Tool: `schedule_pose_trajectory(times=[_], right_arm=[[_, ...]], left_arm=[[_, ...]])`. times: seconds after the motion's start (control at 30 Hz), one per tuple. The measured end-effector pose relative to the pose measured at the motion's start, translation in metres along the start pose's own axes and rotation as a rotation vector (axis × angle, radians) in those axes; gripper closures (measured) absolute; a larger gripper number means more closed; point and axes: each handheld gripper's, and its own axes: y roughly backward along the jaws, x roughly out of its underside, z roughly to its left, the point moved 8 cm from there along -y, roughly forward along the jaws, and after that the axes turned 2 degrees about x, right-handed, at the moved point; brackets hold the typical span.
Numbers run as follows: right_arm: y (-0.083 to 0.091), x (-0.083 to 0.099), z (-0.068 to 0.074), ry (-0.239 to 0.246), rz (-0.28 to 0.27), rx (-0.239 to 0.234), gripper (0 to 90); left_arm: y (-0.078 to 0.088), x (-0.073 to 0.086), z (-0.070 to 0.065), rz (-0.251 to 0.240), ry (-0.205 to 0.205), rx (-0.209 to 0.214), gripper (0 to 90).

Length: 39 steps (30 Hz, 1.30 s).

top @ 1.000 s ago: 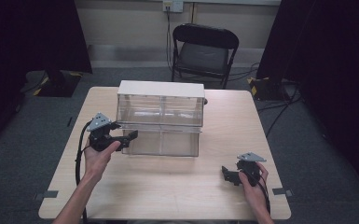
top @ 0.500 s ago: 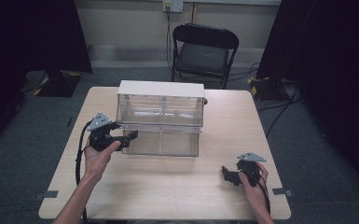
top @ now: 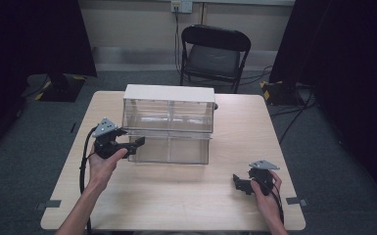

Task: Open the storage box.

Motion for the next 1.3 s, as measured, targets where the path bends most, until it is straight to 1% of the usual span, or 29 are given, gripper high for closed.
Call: schedule_pose_trajectory(times=[0.07, 0.1, 0.13, 0.87, 1.07, 1.23, 1.27, 1.3], right_arm=[[0.0, 0.0, 0.0, 0.0, 0.0, 0.0, 10.2], [0.0, 0.0, 0.0, -0.001, 0.001, 0.0, 10.2], [0.0, 0.0, 0.0, -0.001, 0.001, 0.0, 10.2], [0.0, 0.0, 0.0, 0.0, 0.0, 0.0, 10.2], [0.0, 0.0, 0.0, 0.0, 0.0, 0.0, 10.2], [0.0, 0.0, 0.0, 0.0, 0.0, 0.0, 10.2], [0.0, 0.0, 0.0, 0.0, 0.0, 0.0, 10.2], [0.0, 0.0, -0.0001, 0.0, 0.0, 0.0, 10.2]], left_arm=[[-0.0001, 0.0, -0.0003, 0.001, 0.003, 0.002, 18.9], [-0.0004, -0.0005, -0.0006, -0.007, 0.01, -0.001, 18.9], [-0.0004, -0.0002, -0.0004, -0.001, 0.007, 0.001, 18.8], [-0.0008, 0.0, -0.001, -0.002, 0.008, 0.002, 18.7], [-0.0009, -0.0004, -0.0014, -0.007, 0.015, 0.003, 18.8], [-0.0005, 0.0, -0.0009, 0.0, 0.007, 0.003, 18.8], [-0.0009, -0.0004, -0.0015, -0.007, 0.015, 0.003, 18.8], [-0.0009, -0.0004, -0.0016, -0.007, 0.014, 0.003, 18.8]])
